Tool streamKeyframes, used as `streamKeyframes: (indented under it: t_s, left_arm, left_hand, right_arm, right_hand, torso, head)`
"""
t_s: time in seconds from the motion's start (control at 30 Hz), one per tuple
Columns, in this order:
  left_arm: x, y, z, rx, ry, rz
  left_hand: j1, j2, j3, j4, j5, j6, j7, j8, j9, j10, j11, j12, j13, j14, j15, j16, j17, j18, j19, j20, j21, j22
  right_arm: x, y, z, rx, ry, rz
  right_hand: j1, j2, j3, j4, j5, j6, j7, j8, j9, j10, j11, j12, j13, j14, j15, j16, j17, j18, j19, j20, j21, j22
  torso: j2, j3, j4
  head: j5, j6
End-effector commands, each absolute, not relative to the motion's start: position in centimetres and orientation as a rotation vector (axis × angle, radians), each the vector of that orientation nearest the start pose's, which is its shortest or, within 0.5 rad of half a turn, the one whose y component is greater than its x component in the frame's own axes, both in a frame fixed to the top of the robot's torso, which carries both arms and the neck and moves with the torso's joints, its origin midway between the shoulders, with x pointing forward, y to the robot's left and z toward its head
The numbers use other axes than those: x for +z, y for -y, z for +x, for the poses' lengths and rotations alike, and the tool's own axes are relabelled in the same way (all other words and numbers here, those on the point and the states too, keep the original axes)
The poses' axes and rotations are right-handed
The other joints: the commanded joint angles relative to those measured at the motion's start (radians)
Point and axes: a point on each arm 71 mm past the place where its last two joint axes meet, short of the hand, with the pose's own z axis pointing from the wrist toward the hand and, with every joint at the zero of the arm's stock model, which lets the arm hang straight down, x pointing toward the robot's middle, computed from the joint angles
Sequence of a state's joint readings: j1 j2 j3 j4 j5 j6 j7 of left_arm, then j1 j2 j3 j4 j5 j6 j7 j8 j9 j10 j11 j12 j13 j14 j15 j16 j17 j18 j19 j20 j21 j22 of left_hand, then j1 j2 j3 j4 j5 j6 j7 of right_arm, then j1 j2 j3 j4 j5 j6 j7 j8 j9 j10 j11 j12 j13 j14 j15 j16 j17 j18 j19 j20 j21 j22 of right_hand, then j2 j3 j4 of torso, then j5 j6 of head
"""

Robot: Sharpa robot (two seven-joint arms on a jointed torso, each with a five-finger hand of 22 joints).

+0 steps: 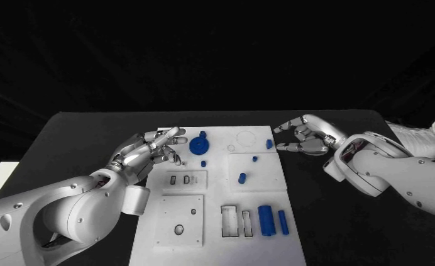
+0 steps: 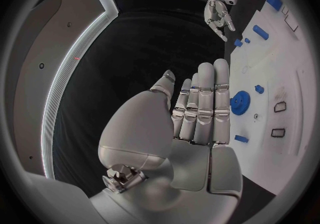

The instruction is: Assemble the parts on the task board

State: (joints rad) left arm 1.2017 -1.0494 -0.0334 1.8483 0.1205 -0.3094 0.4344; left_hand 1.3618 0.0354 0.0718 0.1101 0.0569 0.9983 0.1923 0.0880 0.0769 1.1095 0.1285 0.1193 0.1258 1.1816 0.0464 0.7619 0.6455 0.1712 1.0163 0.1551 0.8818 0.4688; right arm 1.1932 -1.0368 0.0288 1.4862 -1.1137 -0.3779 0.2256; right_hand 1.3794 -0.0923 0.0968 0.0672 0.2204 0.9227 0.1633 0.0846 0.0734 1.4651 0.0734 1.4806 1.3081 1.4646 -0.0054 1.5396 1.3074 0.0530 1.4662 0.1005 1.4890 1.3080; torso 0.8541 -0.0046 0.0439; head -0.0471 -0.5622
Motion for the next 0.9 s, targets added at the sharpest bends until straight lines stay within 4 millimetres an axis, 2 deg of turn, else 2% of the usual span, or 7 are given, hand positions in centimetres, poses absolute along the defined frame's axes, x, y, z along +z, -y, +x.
streamKeyframes:
  t_s: [0.03,0.13,0.33,0.43,0.67,0.9]
  left_arm:
    - [-14.8,-21.2,42.5,-1.744,-1.392,-1.198]
    - [-14.8,-21.3,42.6,-1.742,-1.391,-1.199]
    - [-14.9,-21.3,42.7,-1.740,-1.391,-1.200]
    - [-14.9,-21.3,42.7,-1.740,-1.391,-1.200]
    - [-14.9,-21.2,42.7,-1.741,-1.393,-1.200]
    - [-14.9,-21.2,42.6,-1.745,-1.397,-1.200]
  left_hand:
    - [0.001,0.007,0.000,-0.004,0.002,-0.003,0.004,-0.005,-0.001,-0.007,-0.003,-0.006,0.001,-0.006,0.001,-0.005,0.001,0.012,-0.007,-0.003,0.004,0.000]
    - [0.001,0.007,0.000,-0.004,0.002,-0.003,0.004,-0.005,-0.001,-0.007,-0.003,-0.006,0.001,-0.006,0.001,-0.005,0.001,0.012,-0.007,-0.003,0.004,0.000]
    - [0.001,0.007,0.000,-0.004,0.002,-0.003,0.004,-0.005,-0.001,-0.007,-0.003,-0.006,0.001,-0.006,0.001,-0.005,0.001,0.012,-0.007,-0.003,0.004,0.000]
    - [0.001,0.007,0.000,-0.004,0.002,-0.003,0.004,-0.005,-0.001,-0.007,-0.003,-0.006,0.001,-0.006,0.001,-0.005,0.001,0.012,-0.007,-0.003,0.004,0.000]
    - [0.001,0.008,0.000,-0.005,0.002,-0.003,0.004,-0.005,-0.001,-0.007,-0.003,-0.006,0.001,-0.006,0.001,-0.006,0.001,0.012,-0.007,-0.003,0.004,0.000]
    - [0.002,0.008,0.001,-0.005,0.002,-0.003,0.004,-0.005,-0.001,-0.006,-0.003,-0.006,0.001,-0.006,0.001,-0.006,0.001,0.012,-0.007,-0.003,0.004,0.000]
  right_arm:
    - [-15.4,30.0,48.7,0.841,-1.536,0.080]
    - [-15.8,29.8,48.9,0.821,-1.544,0.076]
    - [-16.1,29.4,49.2,0.799,-1.544,0.078]
    - [-16.2,29.2,49.3,0.793,-1.546,0.078]
    - [-16.5,28.6,49.8,0.778,-1.553,0.086]
    - [-16.6,28.2,50.1,0.766,-1.550,0.100]
  right_hand:
    - [0.008,-0.001,-0.001,-0.006,0.002,-0.007,0.002,-0.004,-0.002,0.052,0.004,-0.003,0.205,0.093,0.006,0.003,0.206,-0.013,0.011,0.003,-0.003,0.072]
    - [0.005,-0.001,-0.003,-0.007,-0.001,-0.010,0.004,-0.006,-0.002,0.053,0.005,-0.001,0.206,0.094,0.006,0.005,0.211,-0.013,0.013,0.004,-0.002,0.074]
    - [0.001,0.001,-0.005,-0.006,-0.003,-0.013,0.005,-0.009,-0.003,0.055,0.006,0.003,0.209,0.095,0.007,0.007,0.215,-0.014,0.015,0.004,0.000,0.078]
    - [-0.004,0.003,-0.006,-0.005,-0.003,-0.013,0.005,-0.009,-0.002,0.057,0.006,0.005,0.210,0.096,0.008,0.009,0.217,-0.014,0.015,0.005,0.001,0.079]
    - [-0.015,0.021,-0.005,0.000,-0.003,-0.003,0.004,-0.005,0.001,0.061,0.005,0.012,0.214,0.098,0.008,0.012,0.225,-0.016,0.020,0.006,0.005,0.087]
    - [-0.018,0.035,0.000,0.000,0.000,0.002,0.003,-0.004,0.002,0.065,0.005,0.018,0.218,0.098,0.007,0.014,0.229,-0.017,0.023,0.006,0.007,0.092]
  torso:
    - [0.000,0.0047,-0.0053]
    - [0.001,0.0070,-0.0057]
    - [0.000,0.0037,-0.0016]
    - [0.001,0.0039,-0.0005]
    - [0.001,0.0048,-0.0025]
    - [0.001,0.0041,-0.0006]
  head:
    - [0.003,0.000]
    - [0.002,-0.001]
    - [0.001,-0.007]
    - [-0.001,-0.009]
    - [0.001,-0.012]
    - [0.002,-0.013]
